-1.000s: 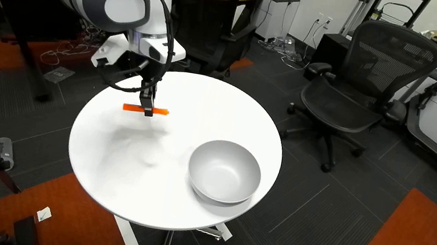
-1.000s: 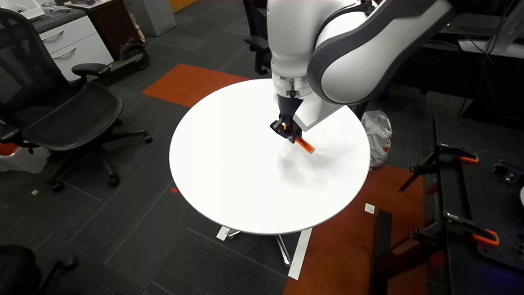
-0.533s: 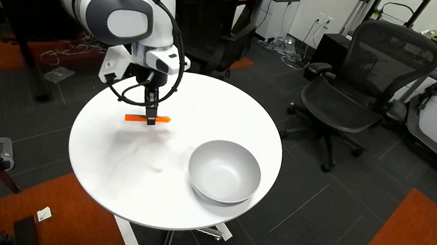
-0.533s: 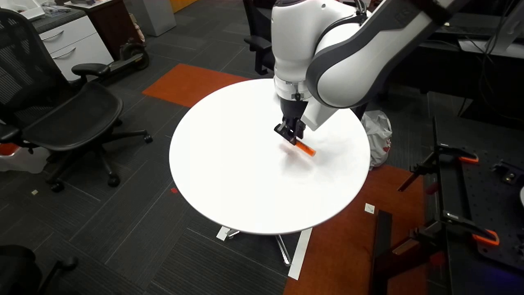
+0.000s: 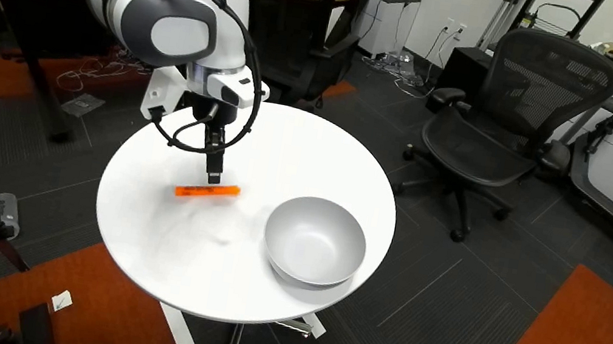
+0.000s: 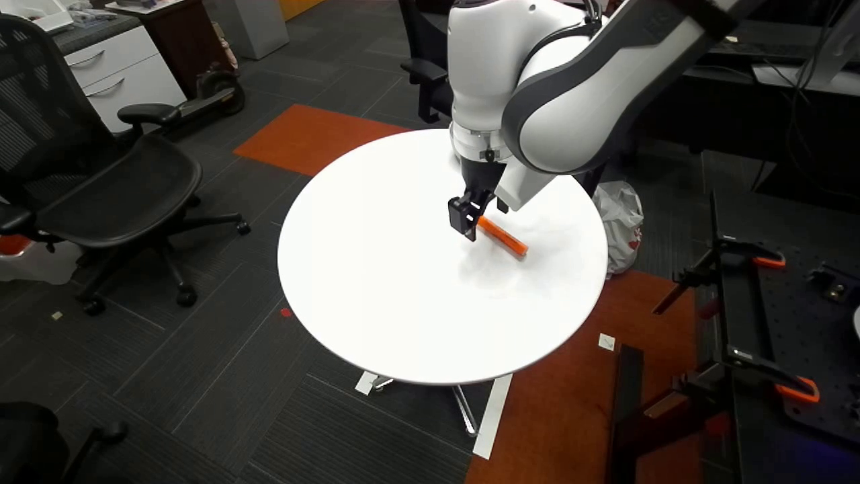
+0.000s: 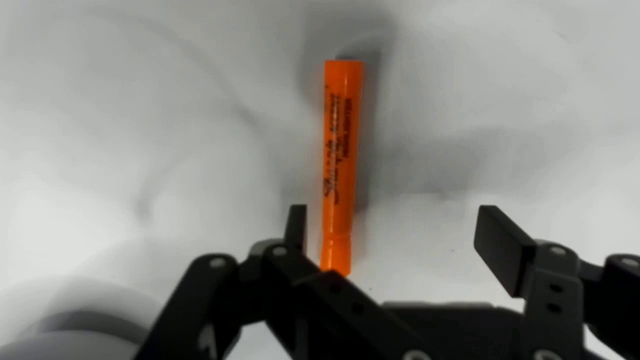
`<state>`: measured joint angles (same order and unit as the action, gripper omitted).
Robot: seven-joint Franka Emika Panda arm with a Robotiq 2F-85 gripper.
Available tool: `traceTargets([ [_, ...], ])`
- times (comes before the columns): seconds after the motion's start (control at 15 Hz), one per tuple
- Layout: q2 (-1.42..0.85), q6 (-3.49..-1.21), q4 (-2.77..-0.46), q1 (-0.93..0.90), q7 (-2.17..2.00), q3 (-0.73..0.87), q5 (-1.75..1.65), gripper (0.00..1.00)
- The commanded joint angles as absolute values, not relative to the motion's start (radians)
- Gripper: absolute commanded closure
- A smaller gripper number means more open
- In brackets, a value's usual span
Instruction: Remove the marker from the bowl.
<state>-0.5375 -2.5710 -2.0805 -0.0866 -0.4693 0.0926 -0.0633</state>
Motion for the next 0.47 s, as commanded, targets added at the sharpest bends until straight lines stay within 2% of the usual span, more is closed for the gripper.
traceTargets([
  [0.0, -0.53, -2.591, -2.093, -0.089, -0.443, 0.098, -0.035, 0.0],
  [0.4, -0.539, -2.569, -2.079, -0.101, -0.459, 0.107, -0.037, 0.0],
])
